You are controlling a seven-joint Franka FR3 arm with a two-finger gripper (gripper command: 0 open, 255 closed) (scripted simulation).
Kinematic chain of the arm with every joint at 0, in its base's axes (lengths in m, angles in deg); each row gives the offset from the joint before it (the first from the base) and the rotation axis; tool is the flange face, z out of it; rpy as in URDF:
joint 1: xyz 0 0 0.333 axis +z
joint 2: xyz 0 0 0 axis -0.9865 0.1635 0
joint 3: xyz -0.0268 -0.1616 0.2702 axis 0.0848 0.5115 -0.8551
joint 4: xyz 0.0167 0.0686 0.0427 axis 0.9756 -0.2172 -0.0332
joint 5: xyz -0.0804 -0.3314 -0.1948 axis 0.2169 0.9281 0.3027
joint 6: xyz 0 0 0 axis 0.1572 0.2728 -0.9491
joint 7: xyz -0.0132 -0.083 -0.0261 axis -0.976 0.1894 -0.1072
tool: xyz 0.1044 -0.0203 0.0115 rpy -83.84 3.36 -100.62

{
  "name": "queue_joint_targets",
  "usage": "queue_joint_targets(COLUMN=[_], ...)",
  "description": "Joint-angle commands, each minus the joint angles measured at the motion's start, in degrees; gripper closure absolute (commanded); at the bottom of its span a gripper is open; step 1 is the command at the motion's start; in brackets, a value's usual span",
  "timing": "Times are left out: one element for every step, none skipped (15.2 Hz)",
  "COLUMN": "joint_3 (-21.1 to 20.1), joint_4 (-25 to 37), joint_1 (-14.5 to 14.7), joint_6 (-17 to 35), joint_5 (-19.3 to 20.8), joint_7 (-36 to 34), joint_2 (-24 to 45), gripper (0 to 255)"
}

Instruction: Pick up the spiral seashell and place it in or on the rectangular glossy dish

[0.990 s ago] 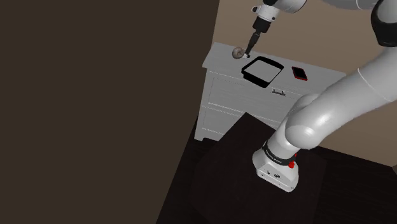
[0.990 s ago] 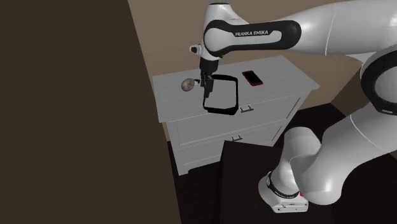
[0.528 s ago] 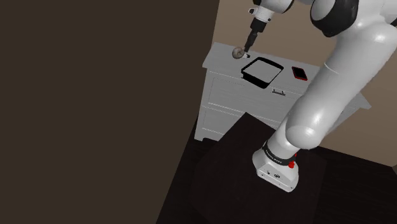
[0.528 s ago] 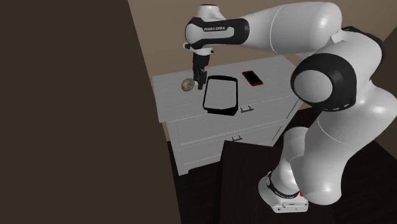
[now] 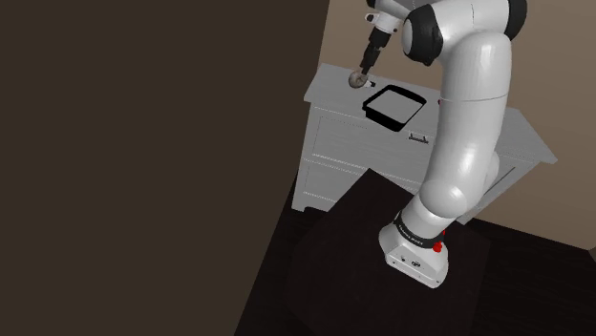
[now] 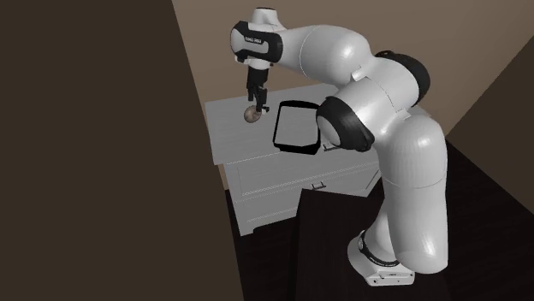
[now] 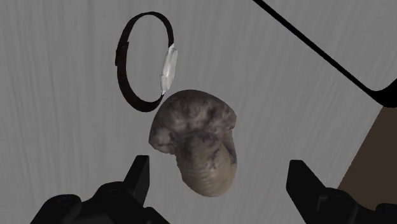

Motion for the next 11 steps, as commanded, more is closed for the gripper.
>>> queue_joint_targets(joint_3=[-0.76, -0.85, -0.94, -1.04, -1.14, -1.24, -1.31, -1.3, -1.31, -1.31, -1.31], joint_4=[1.21, 0.56, -0.07, -0.68, -1.27, -1.85, -2.17, -2.18, -2.17, -2.17, -2.17], joint_1=[-1.02, -0.84, -0.66, -0.5, -0.34, -0.19, -0.11, -0.11, -0.11, -0.11, -0.11], joint_6=[0.19, 0.87, 1.55, 2.22, 2.88, 3.53, 3.9, 3.91, 3.9, 3.9, 3.9], joint_5=[-1.12, -1.25, -1.38, -1.53, -1.69, -1.86, -1.96, -1.95, -1.96, -1.96, -1.96], joint_7=[0.94, 1.07, 1.19, 1.32, 1.45, 1.59, 1.67, 1.67, 1.67, 1.67, 1.67], joint_2=[1.75, 1.84, 1.93, 2.04, 2.17, 2.3, 2.39, 2.38, 2.39, 2.39, 2.39], gripper=[0, 0, 0, 0, 0, 0, 0, 0, 0, 0, 0])
